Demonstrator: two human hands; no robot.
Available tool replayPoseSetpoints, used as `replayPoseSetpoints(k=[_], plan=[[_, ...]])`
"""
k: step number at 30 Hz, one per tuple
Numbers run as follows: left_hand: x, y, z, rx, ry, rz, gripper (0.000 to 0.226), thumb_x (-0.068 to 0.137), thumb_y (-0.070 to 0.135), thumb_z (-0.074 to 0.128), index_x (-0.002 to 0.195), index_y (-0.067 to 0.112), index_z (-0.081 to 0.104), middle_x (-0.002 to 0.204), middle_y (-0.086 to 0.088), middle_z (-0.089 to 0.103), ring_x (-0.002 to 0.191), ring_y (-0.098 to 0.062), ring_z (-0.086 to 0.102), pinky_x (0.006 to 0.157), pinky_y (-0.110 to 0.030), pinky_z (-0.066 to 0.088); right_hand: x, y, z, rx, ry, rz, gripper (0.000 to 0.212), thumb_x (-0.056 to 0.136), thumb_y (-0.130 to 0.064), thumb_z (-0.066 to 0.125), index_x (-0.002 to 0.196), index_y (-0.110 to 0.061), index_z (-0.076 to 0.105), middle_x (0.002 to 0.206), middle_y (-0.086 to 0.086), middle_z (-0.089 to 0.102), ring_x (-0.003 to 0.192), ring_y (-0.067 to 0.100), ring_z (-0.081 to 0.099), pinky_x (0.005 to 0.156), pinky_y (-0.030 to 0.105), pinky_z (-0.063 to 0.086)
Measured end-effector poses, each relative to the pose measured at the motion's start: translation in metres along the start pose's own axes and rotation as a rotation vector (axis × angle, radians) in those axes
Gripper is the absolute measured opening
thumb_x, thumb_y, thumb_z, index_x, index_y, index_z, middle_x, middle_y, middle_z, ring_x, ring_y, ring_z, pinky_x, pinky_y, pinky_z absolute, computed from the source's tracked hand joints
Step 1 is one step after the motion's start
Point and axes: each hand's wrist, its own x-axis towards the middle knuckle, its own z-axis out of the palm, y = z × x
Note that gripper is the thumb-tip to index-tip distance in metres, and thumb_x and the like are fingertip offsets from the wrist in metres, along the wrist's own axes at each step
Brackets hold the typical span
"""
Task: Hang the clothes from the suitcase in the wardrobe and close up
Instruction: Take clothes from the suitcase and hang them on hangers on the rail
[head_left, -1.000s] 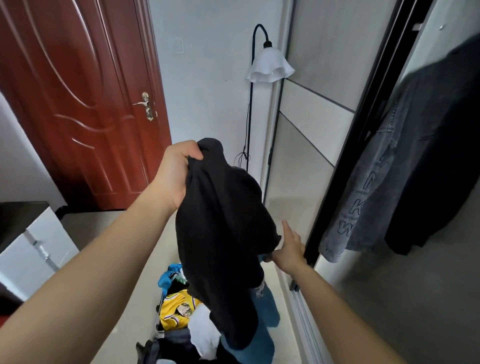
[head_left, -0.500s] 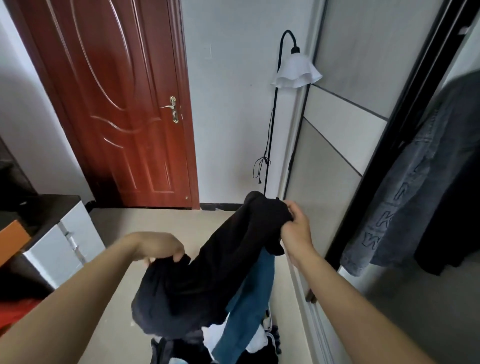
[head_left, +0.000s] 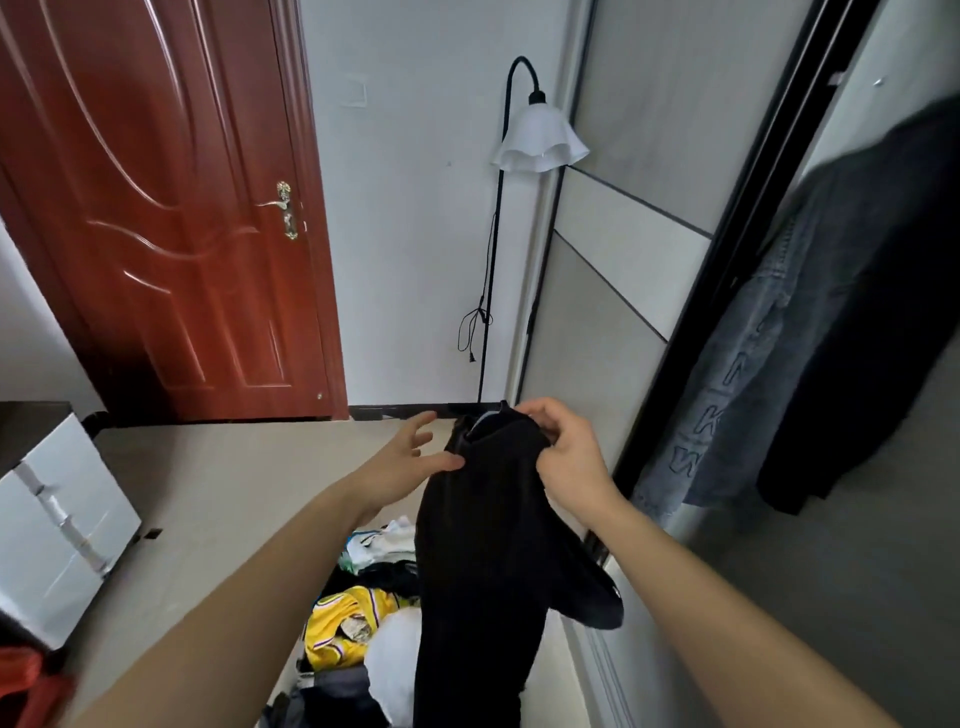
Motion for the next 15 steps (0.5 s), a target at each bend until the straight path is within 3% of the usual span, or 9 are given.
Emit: replayPoseSetpoints(k=[2,4,5,7,10,15], plan=[[0.006,0.003,0.014,0.039,-0.108,0.028,0.066,0.086,0.031,0.07,0.142,0.03,0.037,0.134,0.012,0.04,0.131,-0.012,0.038,0.106,-0.034,0.031,-0.001,-0.004,-0.011,-0.032,0.009,-0.031,0.039,0.085,0.015,0.057,0.093,-0.022,0.065,0.086,-0.007,0.071,0.083,0.004,0.066,0.08,0.019,0.049],[0.009,0.006,0.027,0.079,-0.195,0.067,0.026,0.088,0.026,0.069,0.112,0.021,0.061,0.114,0.01,0.061,0.11,-0.008,0.057,0.105,-0.031,0.038,-0.002,-0.009,-0.021,-0.071,-0.006,-0.063,0.034,0.083,0.017,0.057,0.097,-0.014,0.066,0.087,-0.004,0.07,0.082,0.002,0.064,0.079,0.016,0.049],[0.009,0.009,0.033,0.088,-0.23,0.083,0.01,0.088,0.024,0.069,0.093,0.018,0.063,0.096,0.01,0.065,0.094,-0.006,0.06,0.097,-0.028,0.042,-0.004,-0.011,-0.029,-0.093,-0.007,-0.076,0.035,0.082,0.018,0.057,0.097,-0.012,0.066,0.085,-0.005,0.07,0.081,0.001,0.064,0.078,0.014,0.048],[0.008,0.011,0.04,0.082,-0.308,0.108,0.026,0.088,0.023,0.069,0.073,0.015,0.05,0.073,0.008,0.056,0.074,-0.006,0.054,0.079,-0.021,0.042,-0.008,-0.013,-0.044,-0.131,-0.011,-0.083,0.038,0.08,0.021,0.053,0.095,-0.012,0.067,0.082,-0.009,0.068,0.078,-0.001,0.062,0.075,0.012,0.047],[0.008,0.016,0.043,0.079,-0.399,0.093,0.034,0.088,0.022,0.069,0.071,0.019,0.041,0.071,0.003,0.048,0.073,-0.012,0.05,0.075,-0.028,0.041,-0.012,-0.017,-0.066,-0.196,-0.03,-0.075,0.049,0.072,0.023,0.045,0.089,-0.018,0.064,0.082,-0.001,0.065,0.076,0.004,0.059,0.067,0.018,0.047],[0.011,0.031,0.054,0.082,-0.221,0.207,0.029,0.082,0.011,0.073,0.067,0.016,0.049,0.072,-0.002,0.055,0.074,-0.016,0.054,0.076,-0.029,0.043,-0.012,-0.029,-0.088,-0.501,-0.078,-0.232,0.047,0.068,0.016,0.051,0.08,-0.029,0.051,0.079,-0.01,0.053,0.074,0.003,0.049,0.066,0.019,0.037]])
